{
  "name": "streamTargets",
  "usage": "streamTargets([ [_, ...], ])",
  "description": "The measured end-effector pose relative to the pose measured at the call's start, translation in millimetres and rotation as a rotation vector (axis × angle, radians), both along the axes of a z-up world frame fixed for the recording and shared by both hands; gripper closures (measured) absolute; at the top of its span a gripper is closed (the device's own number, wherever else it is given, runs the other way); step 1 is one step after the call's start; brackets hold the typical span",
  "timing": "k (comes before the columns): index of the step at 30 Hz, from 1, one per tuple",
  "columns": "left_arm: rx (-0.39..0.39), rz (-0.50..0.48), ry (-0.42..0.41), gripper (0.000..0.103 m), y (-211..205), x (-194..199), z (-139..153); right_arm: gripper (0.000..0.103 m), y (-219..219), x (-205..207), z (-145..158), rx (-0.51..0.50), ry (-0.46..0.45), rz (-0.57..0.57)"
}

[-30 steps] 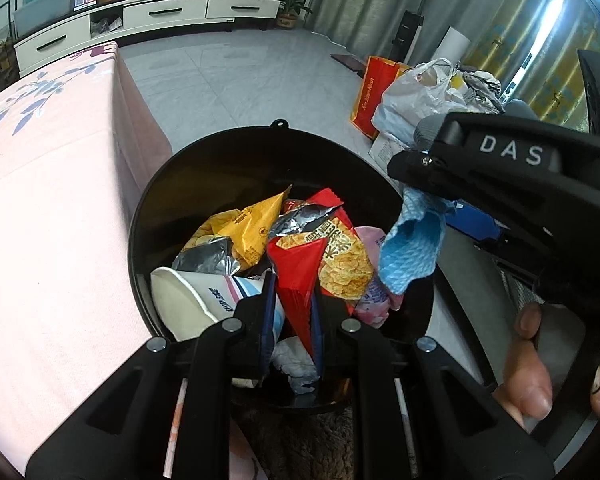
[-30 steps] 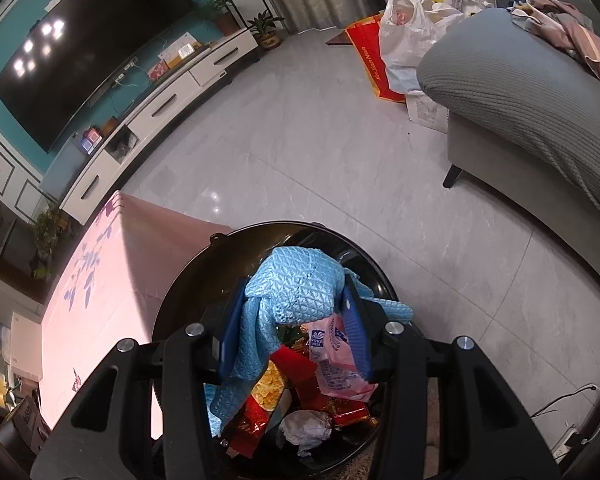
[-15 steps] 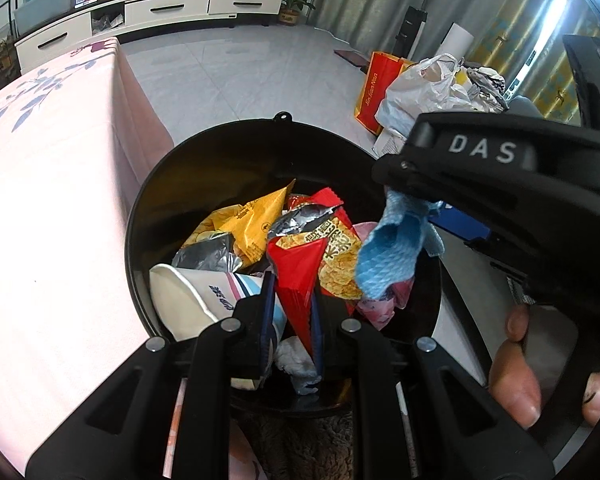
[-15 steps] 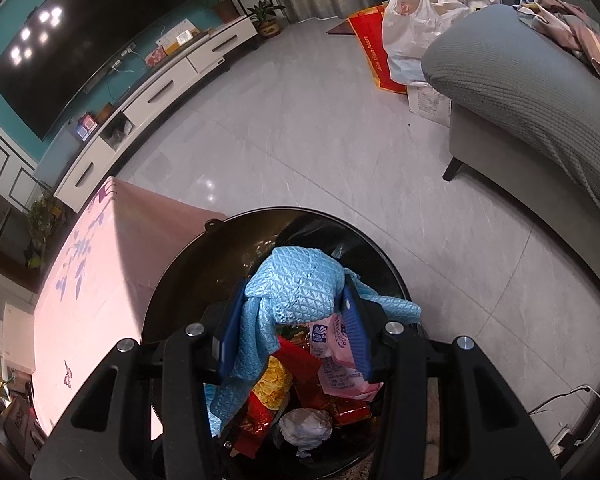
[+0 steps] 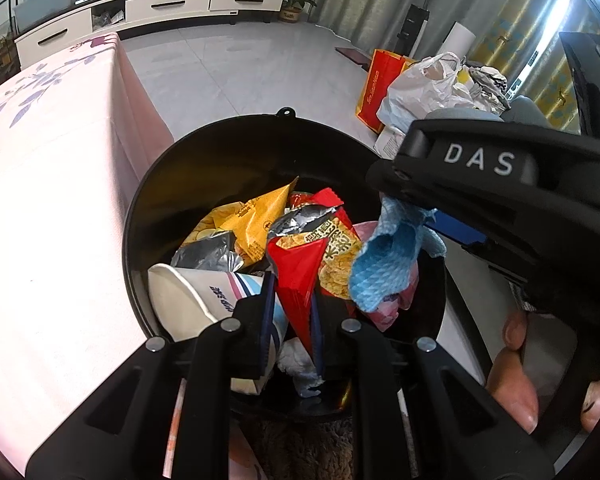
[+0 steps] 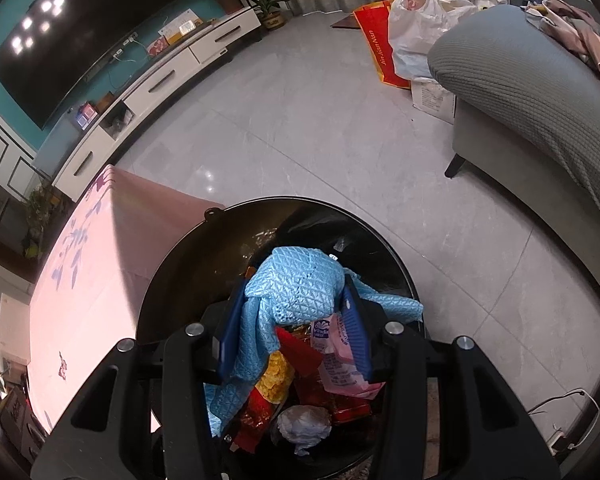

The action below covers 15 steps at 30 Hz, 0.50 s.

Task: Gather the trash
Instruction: 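Lower the red wrapper and blue cloth into the black bin with both tools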

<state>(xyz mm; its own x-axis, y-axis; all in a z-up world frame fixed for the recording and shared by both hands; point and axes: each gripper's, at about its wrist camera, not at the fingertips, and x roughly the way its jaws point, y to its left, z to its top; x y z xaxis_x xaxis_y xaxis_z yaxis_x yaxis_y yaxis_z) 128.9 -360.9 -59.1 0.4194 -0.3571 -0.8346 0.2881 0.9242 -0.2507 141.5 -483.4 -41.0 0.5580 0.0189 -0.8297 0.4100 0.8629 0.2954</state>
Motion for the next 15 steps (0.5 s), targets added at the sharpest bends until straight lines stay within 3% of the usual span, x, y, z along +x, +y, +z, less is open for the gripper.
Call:
streamTargets([
  [15, -0.011, 0.005, 0.024, 0.087, 1.2, 5.7, -7.8, 0.057, 4.1, 1.7, -3.4, -0.015, 0.021, 0.015],
])
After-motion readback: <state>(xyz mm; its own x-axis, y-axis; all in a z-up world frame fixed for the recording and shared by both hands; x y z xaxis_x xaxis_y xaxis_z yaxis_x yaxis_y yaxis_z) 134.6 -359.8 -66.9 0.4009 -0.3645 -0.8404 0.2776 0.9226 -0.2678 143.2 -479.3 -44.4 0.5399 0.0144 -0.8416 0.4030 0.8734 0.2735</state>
